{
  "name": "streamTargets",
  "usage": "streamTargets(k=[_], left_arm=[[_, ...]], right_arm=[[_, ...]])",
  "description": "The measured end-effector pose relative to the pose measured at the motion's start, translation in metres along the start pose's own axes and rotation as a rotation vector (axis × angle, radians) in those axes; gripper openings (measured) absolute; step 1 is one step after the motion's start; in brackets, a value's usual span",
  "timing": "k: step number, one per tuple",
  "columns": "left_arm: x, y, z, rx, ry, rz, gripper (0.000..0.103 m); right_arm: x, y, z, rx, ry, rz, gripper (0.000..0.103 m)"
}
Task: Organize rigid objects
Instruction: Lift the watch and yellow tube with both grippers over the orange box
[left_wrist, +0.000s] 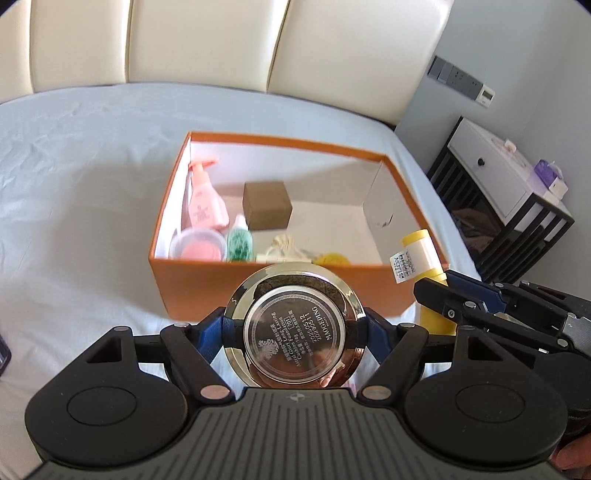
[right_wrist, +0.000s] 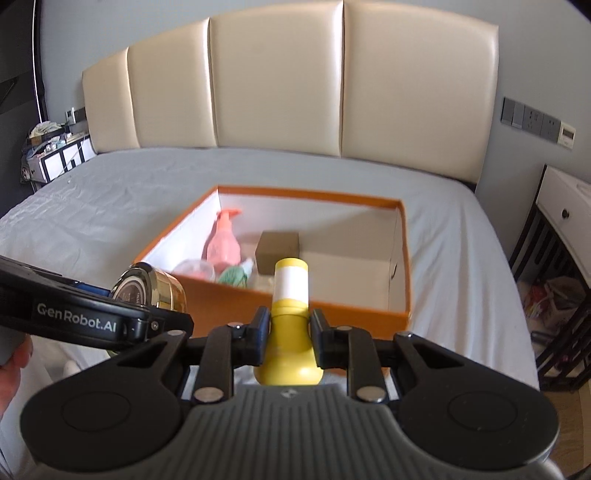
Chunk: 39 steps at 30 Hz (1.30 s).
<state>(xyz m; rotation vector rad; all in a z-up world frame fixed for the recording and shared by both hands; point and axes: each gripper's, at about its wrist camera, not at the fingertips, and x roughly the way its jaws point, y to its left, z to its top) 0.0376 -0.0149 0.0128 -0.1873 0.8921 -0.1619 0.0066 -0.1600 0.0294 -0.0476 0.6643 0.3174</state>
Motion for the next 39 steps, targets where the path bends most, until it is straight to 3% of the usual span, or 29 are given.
streamTargets(k=[7, 13, 19, 26, 31, 39], left_arm=[[0.001, -0.004, 0.028, 0.022, -0.063, -0.009, 0.087], [0.017, -0.006, 0.053, 0.048, -0.072, -0.03, 0.087], [0.054, 0.002, 0.078, 0.049, 0.001, -0.084, 0.087], [0.094, 0.004, 0.096, 0.062, 0.044, -0.078, 0.087], [0.131, 0.004, 0.104, 0.018, 0.118, -0.134, 0.087], [0.177, 0.001, 0.102, 0.025, 0.221, -0.095, 0.087]], right_arm=[[0.007, -0.007, 0.029, -0.032, -0.056, -0.037, 0.023], [0.028, -0.016, 0.047, -0.046, -0.052, -0.061, 0.022], [0.056, -0.031, 0.058, -0.026, 0.003, -0.068, 0.022], [0.106, -0.038, 0.063, -0.04, 0.1, -0.071, 0.023], [0.145, -0.03, 0.06, -0.13, 0.174, -0.087, 0.023], [0.189, -0.029, 0.057, -0.259, 0.277, -0.149, 0.022]])
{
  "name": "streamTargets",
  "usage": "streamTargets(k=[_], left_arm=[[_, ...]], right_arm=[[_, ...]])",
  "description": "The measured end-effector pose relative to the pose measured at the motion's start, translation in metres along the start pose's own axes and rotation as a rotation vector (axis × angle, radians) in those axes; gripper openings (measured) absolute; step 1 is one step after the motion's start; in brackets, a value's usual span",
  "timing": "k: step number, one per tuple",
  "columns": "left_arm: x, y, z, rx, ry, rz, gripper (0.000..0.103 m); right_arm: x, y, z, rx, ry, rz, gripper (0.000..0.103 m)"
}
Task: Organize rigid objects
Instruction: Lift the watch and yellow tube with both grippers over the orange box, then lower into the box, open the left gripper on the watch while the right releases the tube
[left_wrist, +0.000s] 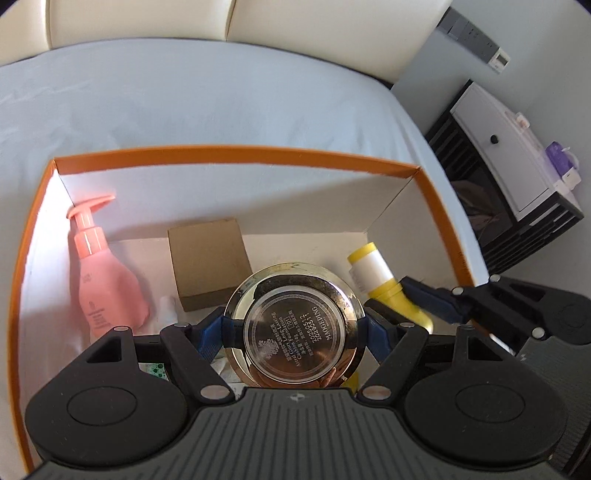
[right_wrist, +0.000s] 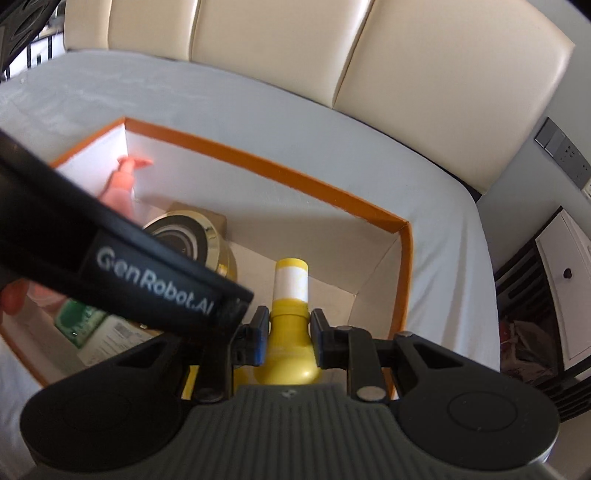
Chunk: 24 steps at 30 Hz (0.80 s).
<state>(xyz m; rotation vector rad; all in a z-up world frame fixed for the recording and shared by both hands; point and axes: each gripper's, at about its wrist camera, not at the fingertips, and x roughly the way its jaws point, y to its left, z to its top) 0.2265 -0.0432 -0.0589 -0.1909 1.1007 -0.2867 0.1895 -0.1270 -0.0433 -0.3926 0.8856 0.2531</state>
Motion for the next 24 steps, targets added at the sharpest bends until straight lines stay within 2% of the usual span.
streamTargets(k=[12, 17, 24], left_arm=[[0.025, 0.013, 0.001, -0.05, 0.066, -0.04, 0.087], [0.027, 0.015, 0.002, -0.065, 0.074, -0.034, 0.087], [0.035, 0.007, 0.005, -0.064, 0.092, 0.019, 0.087]], right_arm=[[0.029, 0.001, 0.007, -0.072, 0.112, 0.028, 0.023], [0.033, 0.005, 0.009, -0.092, 0.127, 0.024, 0.022], [0.037, 0.006, 0.014, -0.105, 0.117, 0.02, 0.024]])
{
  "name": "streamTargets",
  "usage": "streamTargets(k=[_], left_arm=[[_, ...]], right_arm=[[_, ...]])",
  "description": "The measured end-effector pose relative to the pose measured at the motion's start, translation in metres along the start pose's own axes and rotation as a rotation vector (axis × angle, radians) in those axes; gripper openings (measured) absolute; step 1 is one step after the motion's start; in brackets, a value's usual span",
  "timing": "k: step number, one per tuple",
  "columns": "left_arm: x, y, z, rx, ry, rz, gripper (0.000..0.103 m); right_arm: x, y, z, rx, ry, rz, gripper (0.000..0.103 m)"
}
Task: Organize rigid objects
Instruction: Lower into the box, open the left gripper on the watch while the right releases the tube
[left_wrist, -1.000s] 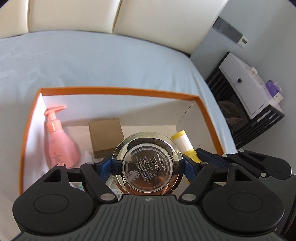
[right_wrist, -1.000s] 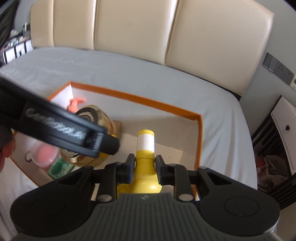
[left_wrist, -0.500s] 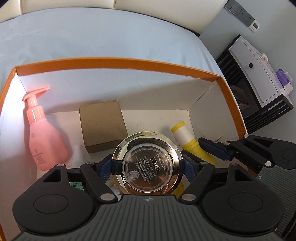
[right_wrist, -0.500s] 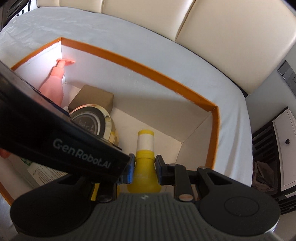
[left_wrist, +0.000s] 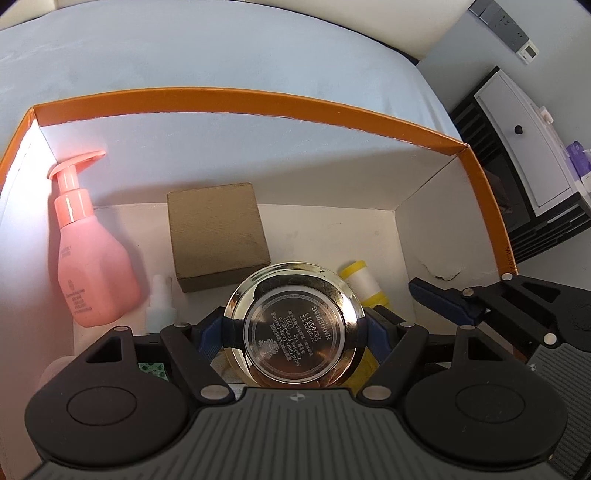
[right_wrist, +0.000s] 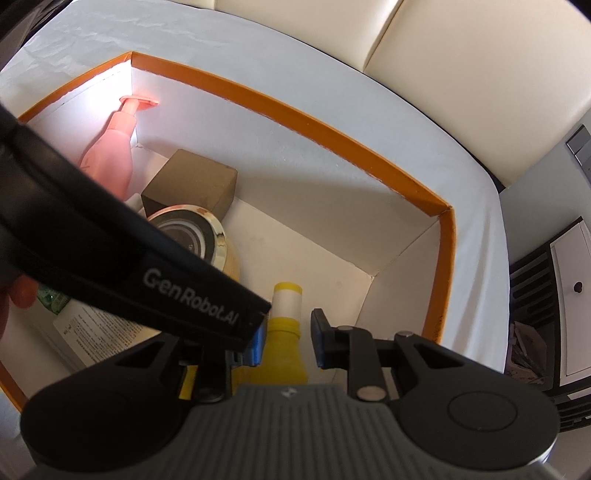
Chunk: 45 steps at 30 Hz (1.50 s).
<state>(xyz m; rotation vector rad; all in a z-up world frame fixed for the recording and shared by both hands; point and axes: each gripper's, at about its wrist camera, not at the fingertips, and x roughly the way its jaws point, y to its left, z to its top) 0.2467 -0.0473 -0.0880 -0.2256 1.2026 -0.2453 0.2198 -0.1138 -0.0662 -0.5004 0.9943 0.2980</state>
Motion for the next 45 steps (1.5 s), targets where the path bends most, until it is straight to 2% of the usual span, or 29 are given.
streamTargets(k=[4, 16, 18, 25, 29, 35, 45], left_arm=[[0.002, -0.001, 0.0, 0.002, 0.006, 0.02, 0.087], [0.005, 0.005, -0.002, -0.029, 0.026, 0.01, 0.088], [0.002, 0.008, -0.003, -0.035, 0.015, 0.001, 0.094], [-0.005, 0.014, -0.002, -0.041, -0.006, -0.028, 0.095], [-0.015, 0.008, -0.005, -0.022, -0.035, -0.053, 0.095], [-0.04, -0.005, -0.012, 0.031, -0.128, -0.084, 0.093], [-0.083, -0.021, -0.034, 0.122, -0.27, -0.109, 0.089]], right_arm=[[-0.003, 0.003, -0.002, -0.009, -0.012, -0.017, 0.033], [-0.013, 0.006, -0.006, 0.001, -0.025, -0.02, 0.033], [-0.015, 0.007, -0.006, 0.0, -0.03, -0.019, 0.033], [-0.018, 0.005, -0.009, 0.0, -0.037, -0.015, 0.034], [-0.021, 0.002, -0.01, 0.018, -0.05, -0.021, 0.034], [-0.031, 0.0, -0.015, 0.058, -0.092, -0.04, 0.034], [-0.065, 0.002, -0.041, 0.184, -0.259, -0.134, 0.034]])
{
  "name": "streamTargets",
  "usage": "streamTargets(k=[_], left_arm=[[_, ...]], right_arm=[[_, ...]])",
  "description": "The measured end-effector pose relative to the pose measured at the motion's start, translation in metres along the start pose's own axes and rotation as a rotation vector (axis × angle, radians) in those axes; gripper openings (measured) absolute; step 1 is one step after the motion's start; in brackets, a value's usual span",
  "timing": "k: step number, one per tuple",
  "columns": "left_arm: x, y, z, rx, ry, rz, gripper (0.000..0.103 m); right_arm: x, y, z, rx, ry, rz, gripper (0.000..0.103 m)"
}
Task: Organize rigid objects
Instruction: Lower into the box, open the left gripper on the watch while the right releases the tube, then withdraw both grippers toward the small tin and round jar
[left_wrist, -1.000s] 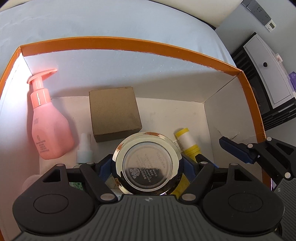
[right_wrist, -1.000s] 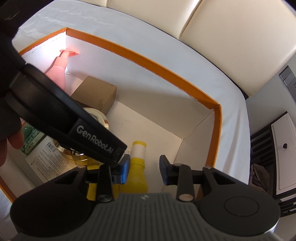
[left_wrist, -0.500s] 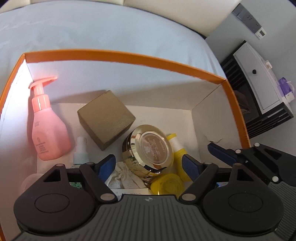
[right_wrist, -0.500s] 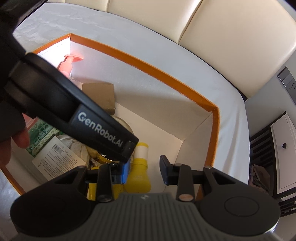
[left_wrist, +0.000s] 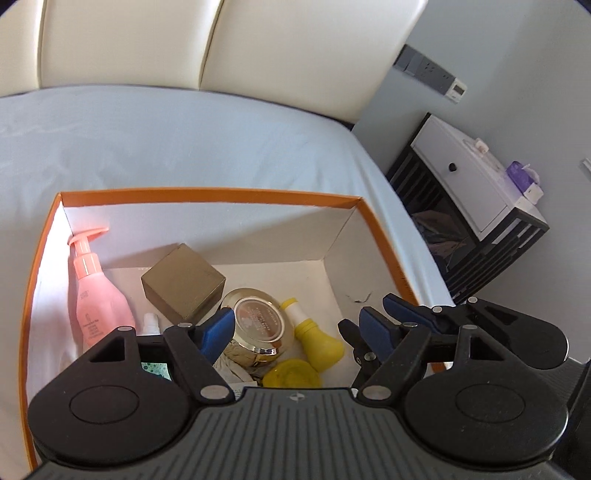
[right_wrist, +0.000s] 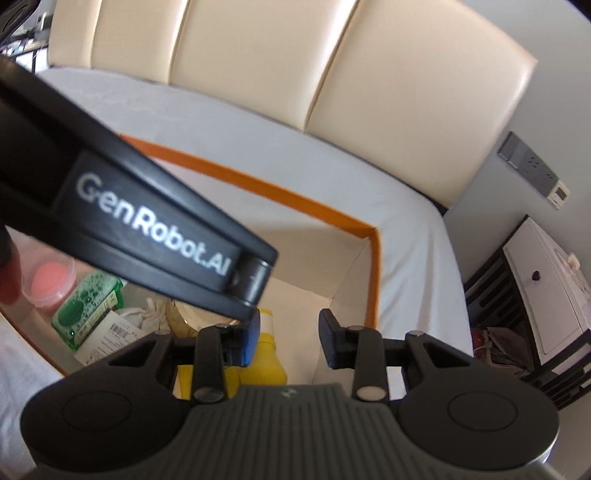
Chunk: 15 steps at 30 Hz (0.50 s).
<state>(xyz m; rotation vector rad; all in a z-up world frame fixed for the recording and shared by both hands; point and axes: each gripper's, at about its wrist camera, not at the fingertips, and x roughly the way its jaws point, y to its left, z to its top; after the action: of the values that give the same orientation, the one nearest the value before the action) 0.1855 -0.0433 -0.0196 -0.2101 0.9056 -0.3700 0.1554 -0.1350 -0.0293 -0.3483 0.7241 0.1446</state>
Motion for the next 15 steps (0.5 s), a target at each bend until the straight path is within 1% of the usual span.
streamTargets(k=[6, 10, 15], left_arm=[[-0.022, -0.012, -0.015, 0.055, -0.06, 0.003, 0.087], [-0.035, -0.017, -0.024, 0.08, -0.079, 0.008, 0.085], [-0.052, -0.02, -0.038, 0.081, -0.106, -0.018, 0.083]], right_arm=[[-0.021, -0.005, -0.013, 0.076, -0.084, -0.013, 0.034], [-0.034, -0.003, -0.021, 0.105, -0.115, -0.011, 0.035], [-0.051, -0.001, -0.033, 0.131, -0.145, -0.011, 0.039]])
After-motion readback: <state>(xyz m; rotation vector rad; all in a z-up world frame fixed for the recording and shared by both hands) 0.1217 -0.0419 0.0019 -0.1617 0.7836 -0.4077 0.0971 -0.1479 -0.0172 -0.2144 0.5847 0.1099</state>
